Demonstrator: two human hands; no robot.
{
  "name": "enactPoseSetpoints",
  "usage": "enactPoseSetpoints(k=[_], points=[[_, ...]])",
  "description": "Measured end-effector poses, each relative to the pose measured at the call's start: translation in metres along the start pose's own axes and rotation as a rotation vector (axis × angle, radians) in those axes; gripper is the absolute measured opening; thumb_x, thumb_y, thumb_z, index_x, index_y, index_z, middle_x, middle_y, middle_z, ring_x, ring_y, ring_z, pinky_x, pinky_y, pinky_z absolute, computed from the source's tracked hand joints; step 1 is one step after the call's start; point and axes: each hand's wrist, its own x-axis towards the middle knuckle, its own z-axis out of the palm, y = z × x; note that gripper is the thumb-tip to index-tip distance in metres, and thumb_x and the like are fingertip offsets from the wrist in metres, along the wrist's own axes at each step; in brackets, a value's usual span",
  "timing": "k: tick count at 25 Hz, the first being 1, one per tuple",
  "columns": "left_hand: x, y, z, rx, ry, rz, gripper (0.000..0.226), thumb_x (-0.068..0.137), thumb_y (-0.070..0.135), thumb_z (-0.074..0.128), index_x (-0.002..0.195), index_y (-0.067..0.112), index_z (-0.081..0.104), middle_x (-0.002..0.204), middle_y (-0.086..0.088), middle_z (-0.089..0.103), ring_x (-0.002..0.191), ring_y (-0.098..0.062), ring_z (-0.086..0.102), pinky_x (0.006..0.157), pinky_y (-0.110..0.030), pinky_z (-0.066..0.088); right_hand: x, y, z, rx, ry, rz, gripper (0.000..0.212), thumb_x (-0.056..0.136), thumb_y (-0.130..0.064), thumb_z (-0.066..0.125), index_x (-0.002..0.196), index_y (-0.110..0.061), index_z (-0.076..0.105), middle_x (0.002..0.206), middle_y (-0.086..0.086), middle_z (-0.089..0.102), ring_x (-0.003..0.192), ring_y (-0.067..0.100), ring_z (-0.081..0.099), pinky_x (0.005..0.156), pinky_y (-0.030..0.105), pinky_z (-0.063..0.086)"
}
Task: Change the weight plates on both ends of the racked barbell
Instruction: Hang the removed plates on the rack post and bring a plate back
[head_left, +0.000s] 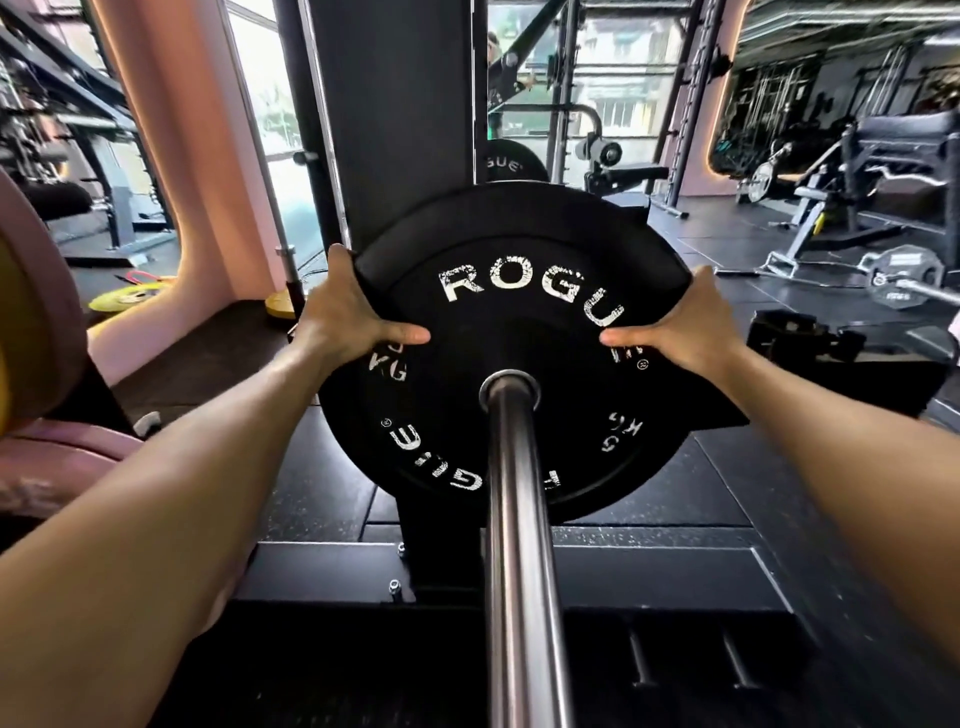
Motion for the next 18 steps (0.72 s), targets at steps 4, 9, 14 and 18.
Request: enactPoseSetpoints(k=[4,9,14,18], points=[[-0.020,0.002,-0.012,-0.003,-0.024,0.013,0.105,0.046,0.039,0.099,0.125,0.014,0.036,0.113,0.003,0.053,0.119,-0.030,0.054,0.095,-0.039,0.045,-0.026,0.005,-0.008,-0.017,0.023,-0.022,0.113,0.032,-0.062,0.093,0.126,-0.017,0.051,0.116,-0.008,0.060,0.118,0.018,0.058,0.093,0.027,0.043],[-0.068,0.001,-0.031,-0.029,0.001,0.031,0.102,0.048,0.040,0.098,0.126,0.015,0.037,0.117,0.004,0.053,0.112,-0.018,0.047,0.094,-0.035,0.041,-0.076,0.001,-0.030,-0.027,0.026,-0.068,0.103,0.048,-0.050,0.095,0.129,-0.012,0.043,0.112,-0.008,0.048,0.125,0.023,0.051,0.091,0.025,0.035],[-0.138,0.000,-0.061,-0.045,0.030,0.040,0.109,0.044,0.044,0.098,0.128,0.014,0.036,0.130,-0.003,0.057,0.125,-0.029,0.051,0.105,-0.047,0.043,-0.150,-0.005,-0.061,0.008,0.033,-0.110,0.100,0.048,-0.049,0.095,0.126,-0.013,0.043,0.115,-0.007,0.051,0.125,0.021,0.050,0.093,0.027,0.036],[-0.197,0.007,-0.087,-0.047,0.029,0.043,0.105,0.045,0.043,0.099,0.124,0.015,0.036,0.125,-0.002,0.057,0.123,-0.030,0.052,0.103,-0.048,0.045,-0.210,-0.011,-0.088,0.001,0.032,-0.106,0.098,0.046,-0.050,0.095,0.122,-0.013,0.045,0.124,-0.001,0.056,0.125,0.023,0.050,0.092,0.028,0.037]])
